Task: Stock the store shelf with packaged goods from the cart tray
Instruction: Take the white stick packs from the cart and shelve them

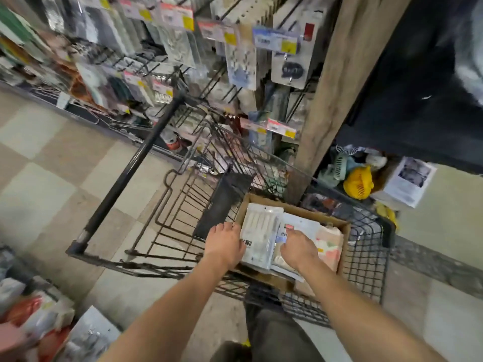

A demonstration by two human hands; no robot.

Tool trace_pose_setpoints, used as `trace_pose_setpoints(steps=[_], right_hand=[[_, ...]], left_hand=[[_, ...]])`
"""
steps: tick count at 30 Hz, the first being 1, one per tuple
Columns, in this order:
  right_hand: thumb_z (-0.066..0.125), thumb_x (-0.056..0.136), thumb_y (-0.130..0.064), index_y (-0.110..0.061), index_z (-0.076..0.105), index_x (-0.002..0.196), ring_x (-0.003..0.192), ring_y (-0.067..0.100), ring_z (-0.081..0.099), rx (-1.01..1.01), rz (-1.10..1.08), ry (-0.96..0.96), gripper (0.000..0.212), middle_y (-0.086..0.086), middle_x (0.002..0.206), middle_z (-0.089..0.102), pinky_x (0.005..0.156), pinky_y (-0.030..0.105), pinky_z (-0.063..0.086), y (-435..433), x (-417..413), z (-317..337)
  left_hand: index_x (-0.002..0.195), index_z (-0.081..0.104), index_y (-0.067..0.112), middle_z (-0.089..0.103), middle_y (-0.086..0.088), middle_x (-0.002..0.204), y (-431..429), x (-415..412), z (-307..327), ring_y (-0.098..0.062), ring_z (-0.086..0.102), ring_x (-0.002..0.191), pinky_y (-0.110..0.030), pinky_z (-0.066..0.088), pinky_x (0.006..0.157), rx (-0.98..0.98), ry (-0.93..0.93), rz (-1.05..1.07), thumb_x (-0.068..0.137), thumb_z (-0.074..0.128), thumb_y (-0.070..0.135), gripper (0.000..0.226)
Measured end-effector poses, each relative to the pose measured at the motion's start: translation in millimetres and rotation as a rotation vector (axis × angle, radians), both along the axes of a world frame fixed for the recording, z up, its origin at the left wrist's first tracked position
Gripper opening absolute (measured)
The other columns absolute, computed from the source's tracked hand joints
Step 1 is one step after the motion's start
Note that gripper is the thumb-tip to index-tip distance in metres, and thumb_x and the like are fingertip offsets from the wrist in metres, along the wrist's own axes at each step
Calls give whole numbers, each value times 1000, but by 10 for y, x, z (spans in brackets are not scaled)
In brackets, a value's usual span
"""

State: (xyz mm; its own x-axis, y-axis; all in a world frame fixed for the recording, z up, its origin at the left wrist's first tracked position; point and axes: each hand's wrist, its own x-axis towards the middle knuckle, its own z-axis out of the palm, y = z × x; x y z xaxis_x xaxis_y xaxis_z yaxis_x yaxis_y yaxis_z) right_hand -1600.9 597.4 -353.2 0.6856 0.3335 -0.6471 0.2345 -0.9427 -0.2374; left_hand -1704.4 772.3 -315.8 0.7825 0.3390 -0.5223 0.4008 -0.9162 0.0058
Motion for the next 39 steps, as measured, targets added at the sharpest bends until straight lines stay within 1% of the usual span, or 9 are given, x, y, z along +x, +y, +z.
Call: trace_pose_setpoints(steps=[9,12,18,24,28,31,33,36,39], right_hand=[[51,95,-20,-12,61,128,112,29,64,-65,-60,73,35,10,127,64,92,35,53,246,275,-592],[53,93,-18,-11,61,126,113,32,63,-76,-108,123,34,12,127,64,91,37,52,319,278,-852],[55,97,-23,-8,60,128,114,33,62,-53,-187,137,35,14,127,62,89,37,50,507,271,-1439],[62,95,-38,-7,53,129,113,34,61,58,-471,171,47,16,127,60,92,41,53,688,167,-1996],[73,89,-33,-9,50,127,107,29,62,107,-746,167,50,10,118,61,80,33,45,781,143,-2233],[70,92,-23,-9,50,120,95,25,57,133,-820,154,37,4,103,55,75,33,41,813,145,-2313],[70,91,-22,-11,56,116,93,23,57,169,-827,183,31,1,100,56,75,31,41,768,159,-2341],[72,86,-24,-17,66,109,90,20,60,234,-893,205,25,-1,96,65,77,27,42,612,226,-2318],[72,86,-22,-17,68,111,95,21,64,306,-998,186,26,0,102,70,80,29,48,350,255,-2253]], left_hand=[[134,54,15,60,-10,136,203,405,-475,-32,55,126,-44,44,105,-69,102,-36,99,46,41,45],[134,53,15,61,-11,136,205,432,-707,-33,55,125,-43,44,102,-111,113,-36,99,46,41,44],[145,49,19,58,-9,141,212,399,-1209,-32,53,129,-45,42,106,-199,129,-14,102,44,40,49],[145,49,19,57,-9,143,159,411,-1658,-32,52,131,-43,43,106,-271,123,22,103,45,38,47],[143,49,20,57,-9,139,177,412,-1883,-31,55,126,-44,48,101,-298,126,104,103,46,39,44],[144,46,20,55,-10,140,190,418,-1985,-30,54,128,-46,49,101,-320,146,174,104,47,40,45],[146,44,20,55,-10,142,202,413,-2051,-31,53,130,-45,49,102,-338,161,219,103,48,39,47],[145,44,21,57,-9,138,202,441,-2118,-29,59,118,-42,52,92,-394,163,341,103,50,38,46],[146,41,24,60,-5,123,156,530,-2228,-18,58,89,-30,49,66,-457,187,494,104,52,40,46]])
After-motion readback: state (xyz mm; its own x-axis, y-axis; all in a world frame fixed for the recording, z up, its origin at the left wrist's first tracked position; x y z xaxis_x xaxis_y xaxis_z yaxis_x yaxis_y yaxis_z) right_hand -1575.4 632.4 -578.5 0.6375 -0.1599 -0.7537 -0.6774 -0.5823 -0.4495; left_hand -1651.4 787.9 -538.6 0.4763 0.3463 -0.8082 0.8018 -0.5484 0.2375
